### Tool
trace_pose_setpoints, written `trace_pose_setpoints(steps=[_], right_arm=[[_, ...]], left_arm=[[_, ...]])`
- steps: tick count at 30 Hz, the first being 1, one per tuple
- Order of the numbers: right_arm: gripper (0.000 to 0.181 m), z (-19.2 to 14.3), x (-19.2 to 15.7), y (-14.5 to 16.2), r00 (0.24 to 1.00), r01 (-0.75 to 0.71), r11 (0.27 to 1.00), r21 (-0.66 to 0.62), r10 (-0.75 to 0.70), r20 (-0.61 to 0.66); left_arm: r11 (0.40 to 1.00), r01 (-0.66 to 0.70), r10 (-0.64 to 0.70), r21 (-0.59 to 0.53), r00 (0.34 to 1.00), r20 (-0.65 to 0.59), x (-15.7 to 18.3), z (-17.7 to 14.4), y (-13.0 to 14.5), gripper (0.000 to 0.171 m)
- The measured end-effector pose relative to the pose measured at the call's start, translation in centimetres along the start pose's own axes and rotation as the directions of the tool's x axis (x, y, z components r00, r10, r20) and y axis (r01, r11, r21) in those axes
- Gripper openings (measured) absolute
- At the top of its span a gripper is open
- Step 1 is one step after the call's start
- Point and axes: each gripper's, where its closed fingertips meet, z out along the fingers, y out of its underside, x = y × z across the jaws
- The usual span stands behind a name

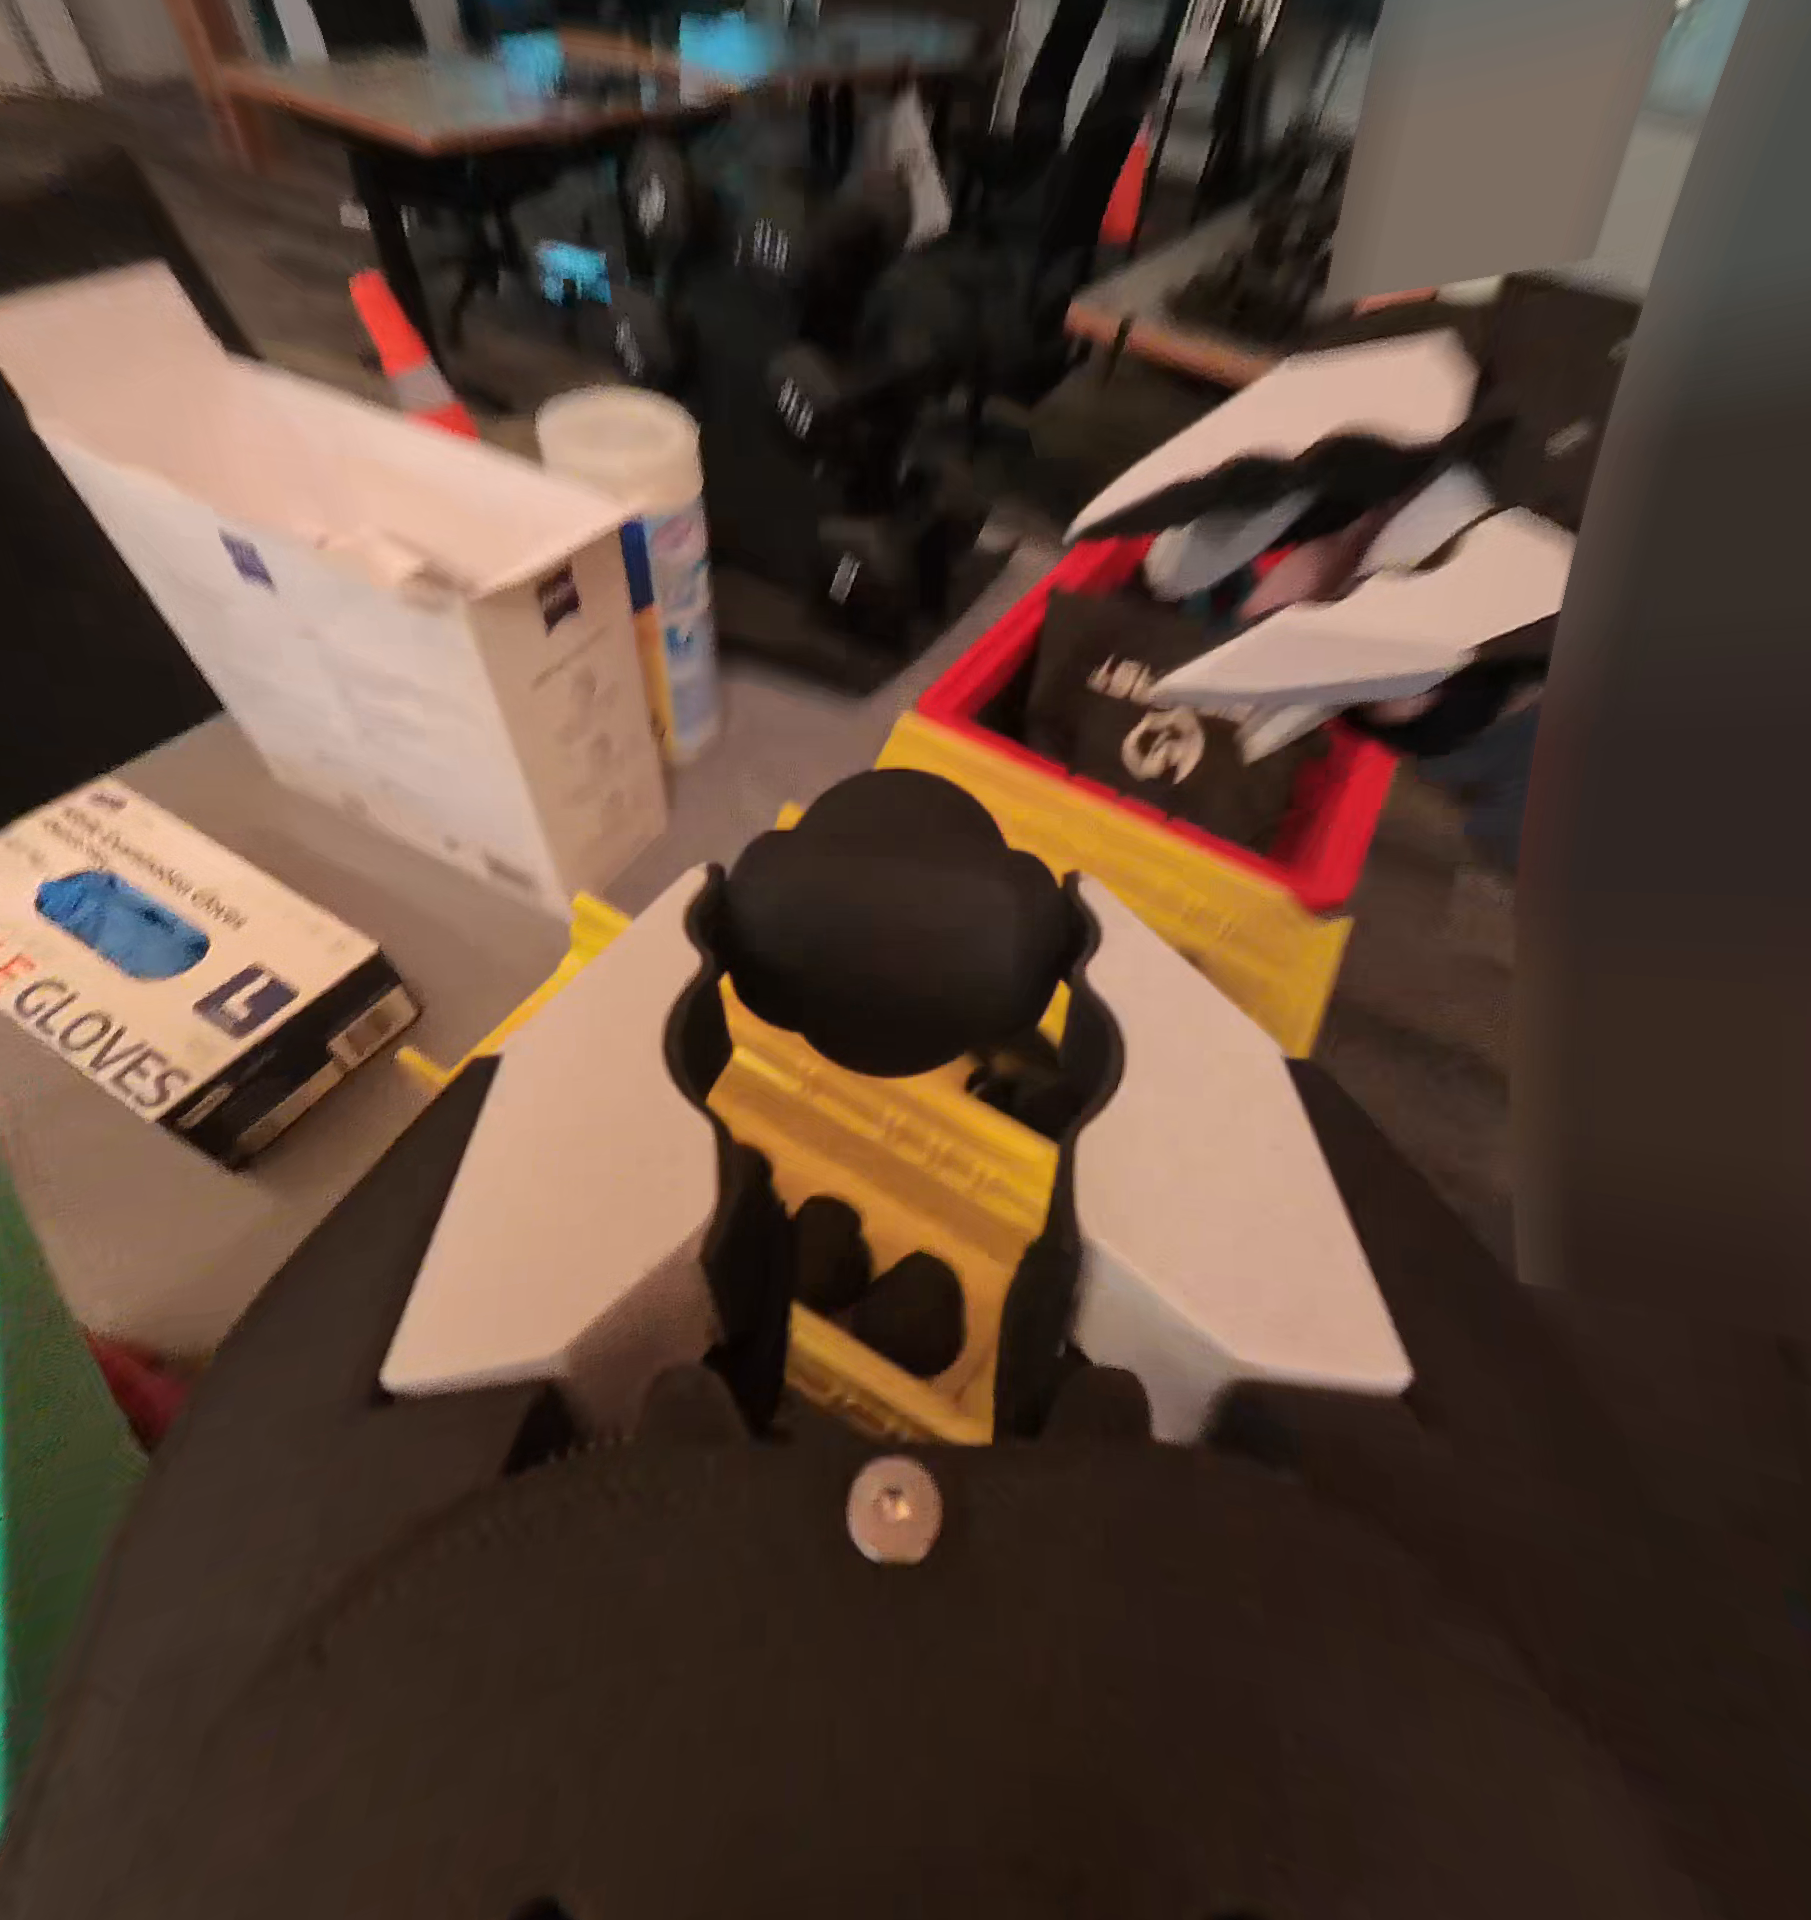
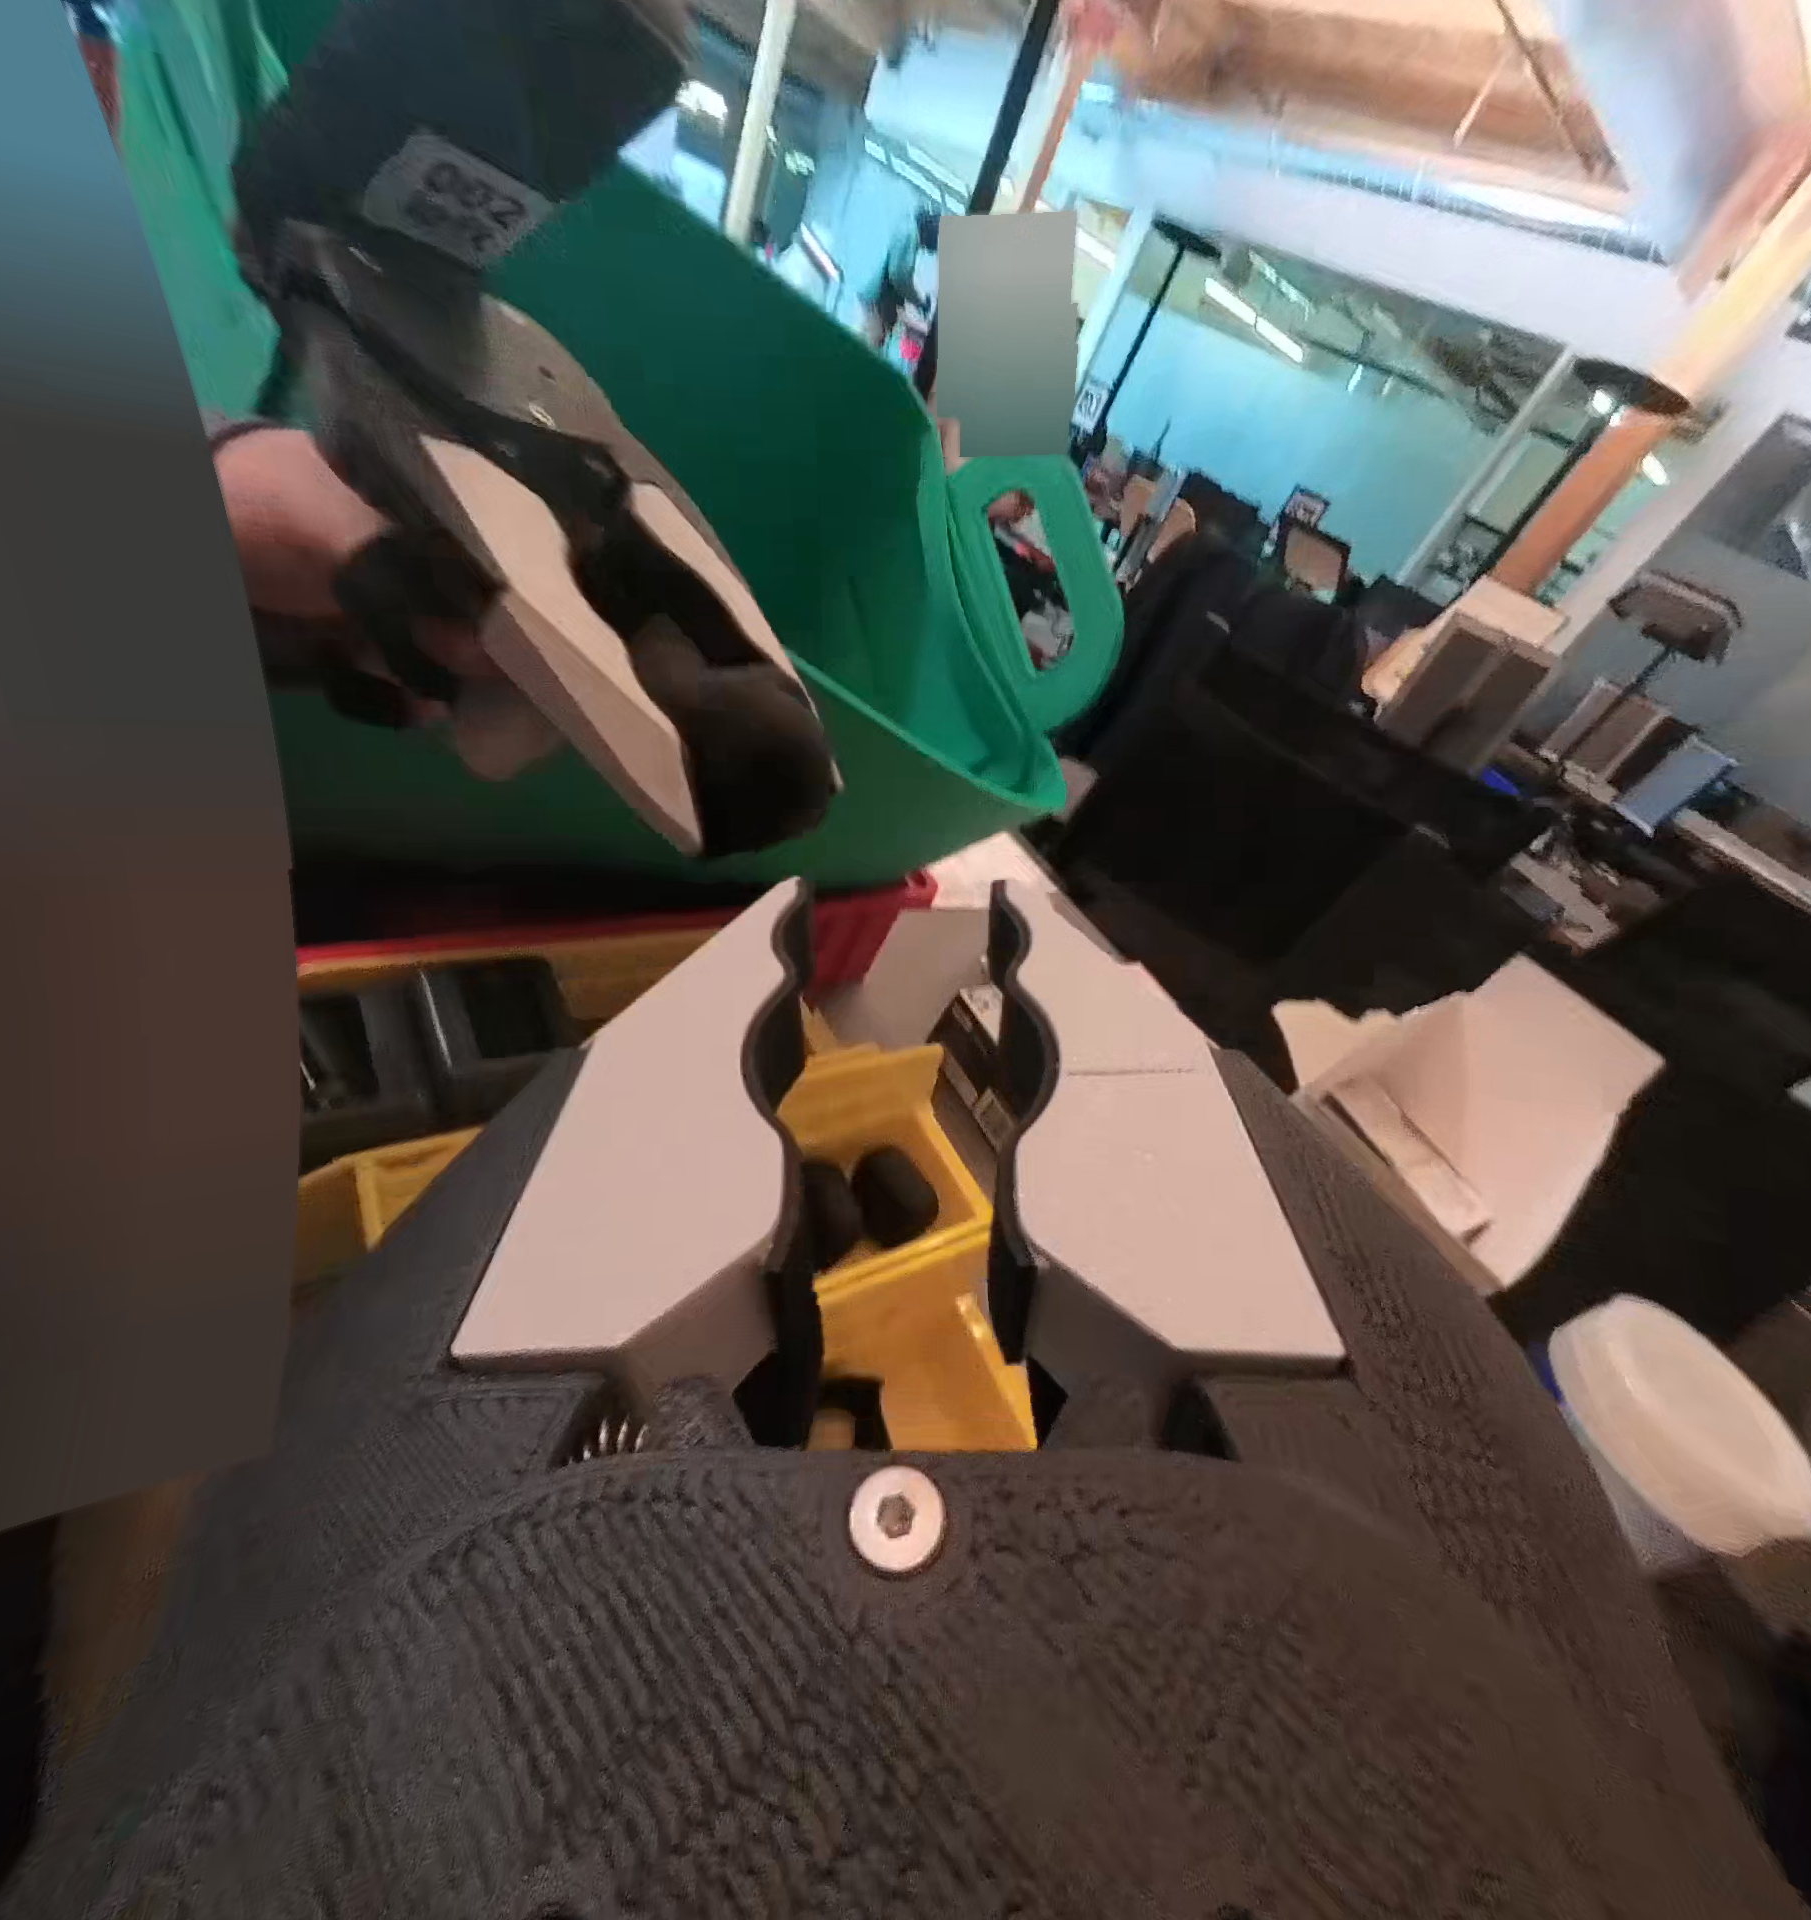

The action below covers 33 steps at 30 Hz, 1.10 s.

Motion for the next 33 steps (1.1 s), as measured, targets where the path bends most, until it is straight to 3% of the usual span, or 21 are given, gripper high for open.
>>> trace_pose_setpoints(steps=[1,5,9,11,16,19,23,26,29,33], right_arm=[[0.03,0.1,-0.1,0.8,1.0,-0.007,1.0,-0.025,0.007,0.001],[0.033,1.7,-0.5,4.6,0.981,-0.171,0.971,-0.166,0.183,0.059],[0.04,4.8,-0.7,7.3,0.833,-0.523,0.81,-0.266,0.552,0.042],[0.046,6.4,-0.8,8.2,0.783,-0.596,0.751,-0.284,0.621,-0.002],[0.053,9.2,-1.5,9.5,0.788,-0.585,0.724,-0.366,0.613,-0.047],[0.06,9.8,-2.7,11.0,0.811,-0.524,0.691,-0.497,0.584,-0.043],[0.052,10.0,-3.5,12.9,0.862,-0.423,0.685,-0.593,0.505,-0.031],[0.051,9.7,-3.8,12.6,0.84,-0.414,0.708,-0.572,0.539,0.058],[0.05,8.7,-4.8,10.3,0.719,-0.463,0.716,-0.523,0.649,0.251],[0.051,7.3,-5.3,8.2,0.571,-0.509,0.697,-0.505,0.712,0.408]], left_arm=[[0.998,-0.015,0.015,-0.058,1.0,0.002,-0.9,1.2,1.5,0.063],[0.972,-0.106,0.111,-0.21,0.994,0.014,-3.5,4.3,5.8,0.063],[0.939,-0.214,0.257,-0.268,0.957,0.135,-5.4,5.8,7.0,0.064],[0.919,-0.262,0.33,-0.295,0.921,0.209,-6.1,6.3,7.1,0.063],[0.851,-0.367,0.485,-0.377,0.825,0.292,-6.7,7.3,7.4,0.063],[0.818,-0.401,0.539,-0.413,0.784,0.307,-6.6,7.7,7.8,0.063],[0.781,-0.44,0.598,-0.442,0.732,0.327,-6.4,8.0,8.0,0.063],[0.826,-0.448,0.549,-0.342,0.778,0.305,-5.6,8.1,7.8,0.064],[0.88,-0.43,0.469,-0.202,0.852,0.23,-4.3,7.8,7.8,0.083],[0.855,-0.519,0.504,0.015,0.837,0.215,-2.3,6.6,6.0,0.061]])
